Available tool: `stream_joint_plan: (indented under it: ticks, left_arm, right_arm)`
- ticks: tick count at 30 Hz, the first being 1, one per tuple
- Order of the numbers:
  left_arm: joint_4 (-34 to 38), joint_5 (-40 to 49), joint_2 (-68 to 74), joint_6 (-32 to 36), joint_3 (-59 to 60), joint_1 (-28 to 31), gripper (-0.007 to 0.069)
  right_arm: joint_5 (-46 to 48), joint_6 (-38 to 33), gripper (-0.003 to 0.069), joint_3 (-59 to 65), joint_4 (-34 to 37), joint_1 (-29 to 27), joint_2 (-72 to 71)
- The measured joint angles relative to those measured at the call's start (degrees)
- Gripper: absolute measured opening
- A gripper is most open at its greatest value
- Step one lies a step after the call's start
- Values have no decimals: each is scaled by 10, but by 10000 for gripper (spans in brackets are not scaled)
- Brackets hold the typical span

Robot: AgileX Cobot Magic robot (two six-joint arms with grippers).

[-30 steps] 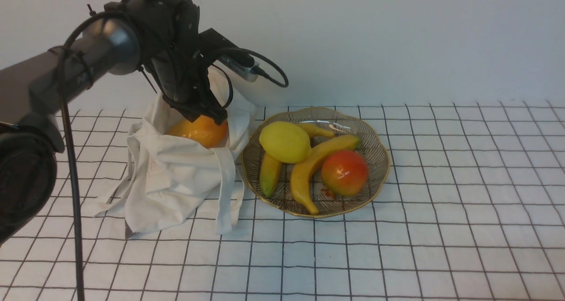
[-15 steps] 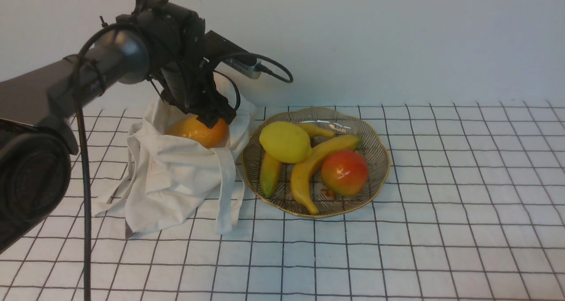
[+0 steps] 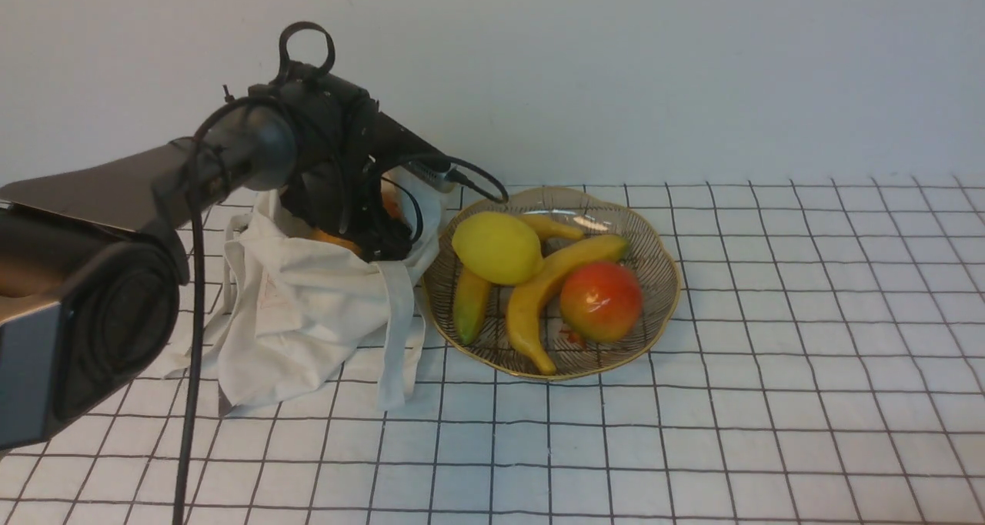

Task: Take the fruit out of the bag on the white checkered tablecloth and place them on the plate.
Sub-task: 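Reach into the cloth bag and grasp the fruit inside with the left gripper, then carry the mango from the white cloth bag to the fruit plate with the left gripper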

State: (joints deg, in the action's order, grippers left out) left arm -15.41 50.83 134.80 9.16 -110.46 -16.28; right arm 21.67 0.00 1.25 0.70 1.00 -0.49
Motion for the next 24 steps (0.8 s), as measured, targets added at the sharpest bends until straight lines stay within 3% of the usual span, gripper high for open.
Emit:
stream_joint_plan:
  ticks: [3, 13, 17, 24]
  left_arm:
    - [1, 2, 3, 0, 0, 0, 497]
    - [3, 31, -25, -4, 1, 0, 506]
    - [14, 39, -104, -5, 1, 0, 506]
    - [55, 121, -193, -5, 1, 0, 506]
  right_arm:
    - [0, 0, -16, 0, 0, 0, 0]
    - [0, 0, -16, 0, 0, 0, 0]
    - [0, 0, -16, 0, 0, 0, 0]
    - [0, 0, -16, 0, 0, 0, 0]
